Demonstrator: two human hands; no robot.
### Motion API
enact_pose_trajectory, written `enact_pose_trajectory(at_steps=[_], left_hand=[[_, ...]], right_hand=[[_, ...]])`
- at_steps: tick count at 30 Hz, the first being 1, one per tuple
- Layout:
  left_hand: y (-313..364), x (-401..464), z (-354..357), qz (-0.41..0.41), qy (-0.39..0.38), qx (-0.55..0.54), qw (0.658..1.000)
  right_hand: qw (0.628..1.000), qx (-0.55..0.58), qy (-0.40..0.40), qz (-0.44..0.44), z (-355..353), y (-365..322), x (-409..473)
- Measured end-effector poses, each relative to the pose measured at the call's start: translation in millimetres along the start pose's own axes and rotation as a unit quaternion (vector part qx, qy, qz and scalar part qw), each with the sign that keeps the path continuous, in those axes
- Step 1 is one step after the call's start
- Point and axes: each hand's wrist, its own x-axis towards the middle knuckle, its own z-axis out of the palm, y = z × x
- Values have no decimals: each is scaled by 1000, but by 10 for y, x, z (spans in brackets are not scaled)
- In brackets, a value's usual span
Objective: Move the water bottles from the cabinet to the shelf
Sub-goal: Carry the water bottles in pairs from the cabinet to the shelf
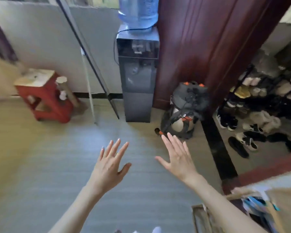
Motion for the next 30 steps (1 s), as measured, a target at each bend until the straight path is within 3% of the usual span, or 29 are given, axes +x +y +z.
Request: enact_pose_trajectory(at_steps=[7,16,23,30], left_hand=[[-1914,-1205,-587,-244,75,-21,967],[-3252,-2414,-952,-505,177,-30,844],[-4657,-2673,-1385,-598,233,-23,767],[-5924,-2871,-1989,-644,258,-18,720]], right_hand=[[983,59,-114,-131,1145,-1986,785],[910,32,-203,-361,2111,-4303,1630],[857,24,-233,-458,2883,-5919,2424],[805,31,-253,-536,3384,-7657,3013]])
